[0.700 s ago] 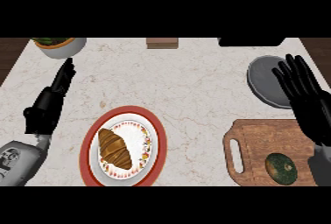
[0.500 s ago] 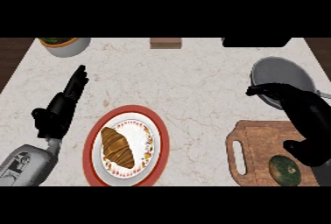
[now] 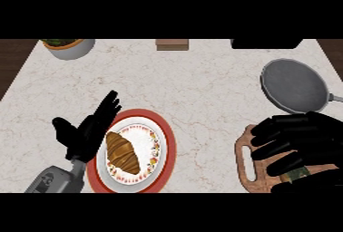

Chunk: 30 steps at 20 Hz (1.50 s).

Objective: Pick the squash from the cutting board and place it in the pan

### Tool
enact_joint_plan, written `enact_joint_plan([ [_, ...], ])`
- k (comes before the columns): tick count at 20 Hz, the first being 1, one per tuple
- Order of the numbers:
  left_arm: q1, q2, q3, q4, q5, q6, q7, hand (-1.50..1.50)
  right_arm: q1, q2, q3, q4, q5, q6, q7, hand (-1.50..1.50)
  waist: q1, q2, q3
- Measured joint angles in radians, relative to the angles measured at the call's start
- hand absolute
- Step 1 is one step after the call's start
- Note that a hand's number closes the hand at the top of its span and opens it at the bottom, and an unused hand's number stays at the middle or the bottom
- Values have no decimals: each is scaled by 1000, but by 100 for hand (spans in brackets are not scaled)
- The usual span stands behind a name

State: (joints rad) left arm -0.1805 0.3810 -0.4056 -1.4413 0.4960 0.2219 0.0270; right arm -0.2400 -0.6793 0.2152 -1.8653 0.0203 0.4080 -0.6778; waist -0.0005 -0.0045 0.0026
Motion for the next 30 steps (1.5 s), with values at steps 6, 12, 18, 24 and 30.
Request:
enact_joint_plan([
  [6, 37, -5, 11, -20, 36, -20, 18, 0, 85, -164, 51, -64, 324, -96, -152, -150, -12, -3, 0],
  [12, 62, -3, 19, -33, 43, -16, 23, 0, 129, -341, 81, -170, 725, -203, -112, -150, -41, -14, -2],
  [18, 88, 3, 31, -38, 46, -20, 17, 0, 268, -429, 152, -285, 1113, -267, 52, -150, -62, -17, -2],
  [24, 103, 16, 41, -57, 48, -33, 27, 0, 454, -429, 275, -324, 1500, -292, 270, -150, -58, -13, -2],
  [30, 89, 2, 40, -74, 29, -40, 50, 0, 626, -337, 393, -249, 1772, -358, 466, -150, -32, -4, -2],
])
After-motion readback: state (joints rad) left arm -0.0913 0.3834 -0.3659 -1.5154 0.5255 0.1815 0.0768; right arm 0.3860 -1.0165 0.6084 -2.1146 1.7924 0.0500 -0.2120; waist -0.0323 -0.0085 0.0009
